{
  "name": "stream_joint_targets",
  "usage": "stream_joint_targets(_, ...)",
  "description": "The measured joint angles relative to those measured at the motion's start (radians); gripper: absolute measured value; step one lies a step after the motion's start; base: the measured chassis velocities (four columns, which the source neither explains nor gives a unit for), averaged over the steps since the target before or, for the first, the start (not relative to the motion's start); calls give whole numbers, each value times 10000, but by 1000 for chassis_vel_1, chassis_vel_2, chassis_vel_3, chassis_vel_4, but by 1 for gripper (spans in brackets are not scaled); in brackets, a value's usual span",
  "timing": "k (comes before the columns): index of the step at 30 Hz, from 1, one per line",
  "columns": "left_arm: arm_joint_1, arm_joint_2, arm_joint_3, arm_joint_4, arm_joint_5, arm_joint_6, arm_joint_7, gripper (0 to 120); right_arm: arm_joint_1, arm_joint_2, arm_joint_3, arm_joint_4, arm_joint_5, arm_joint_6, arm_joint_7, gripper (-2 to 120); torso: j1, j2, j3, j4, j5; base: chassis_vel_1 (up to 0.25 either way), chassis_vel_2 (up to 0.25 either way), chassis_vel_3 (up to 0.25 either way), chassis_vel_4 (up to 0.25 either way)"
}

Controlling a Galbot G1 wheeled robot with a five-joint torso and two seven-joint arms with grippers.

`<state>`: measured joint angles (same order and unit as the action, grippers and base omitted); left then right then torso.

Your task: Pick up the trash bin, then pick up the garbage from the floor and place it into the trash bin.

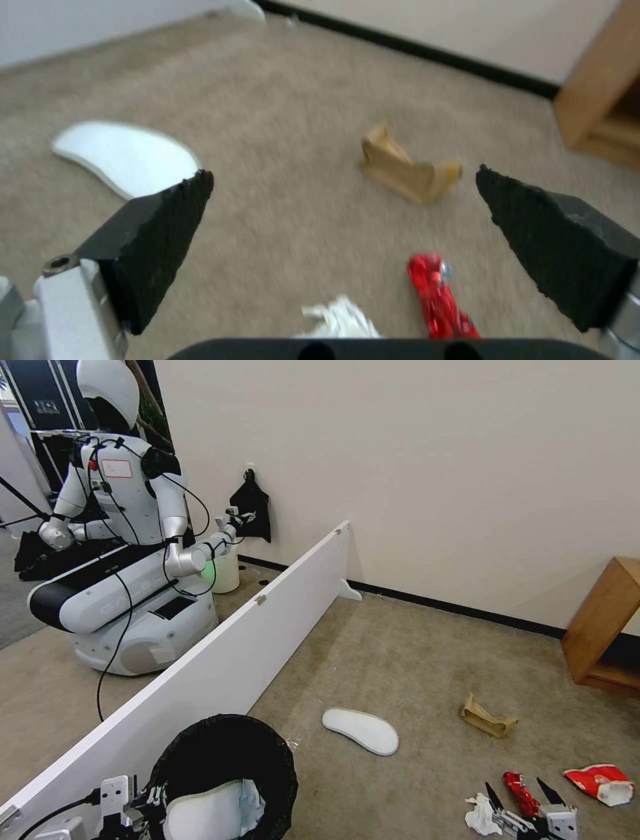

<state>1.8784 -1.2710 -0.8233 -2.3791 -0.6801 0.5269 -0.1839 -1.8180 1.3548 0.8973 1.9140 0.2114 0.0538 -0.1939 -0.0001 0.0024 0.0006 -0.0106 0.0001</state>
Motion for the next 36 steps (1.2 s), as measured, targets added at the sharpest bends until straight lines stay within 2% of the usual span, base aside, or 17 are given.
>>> stream_joint_targets(4, -23, 36, -35, -23, -45, 33, 3, 4, 219, -45, 113, -572, 184, -365, 130, 100, 0, 0, 0, -1, 0, 0, 0, 0, 0)
stream_joint_targets(9, -33, 33, -32, -26, -45, 45, 3, 4, 314, -56, 147, -776, 229, -451, 181, 100, 0, 0, 0, -1, 0, 0, 0, 0, 0)
stream_joint_targets(14, -32, -9, -14, -40, -26, 51, 29, 4, 654, -85, 193, -1578, 313, -498, 250, 100, 0, 0, 0, -1, -1, 0, 0, 0, 0)
stream_joint_targets(22, 89, -90, -73, -172, 6, 48, 55, 4, 1827, -128, 17, -4030, 272, -83, 103, 100, 0, 0, 0, 0, 0, 0, 0, 0, 0)
stream_joint_targets(32, 186, -262, -85, -247, 126, 22, 68, 4, 2939, -71, -344, -5612, 282, -72, 66, 100, 1, 0, 1, -1, -1, 0, 0, 0, 0)
stream_joint_targets(35, 230, -384, -77, -277, 226, 15, 69, 4, 3798, 91, -604, -6754, 172, -30, 42, 100, 1, 0, 1, -1, 0, 0, 0, 0, 0)
stream_joint_targets(36, 230, -384, -77, -277, 226, 15, 69, 4, 3798, 91, -604, -6754, 172, -30, 42, 100, 1, 0, 1, -1, 0, 0, 0, 0, 0)
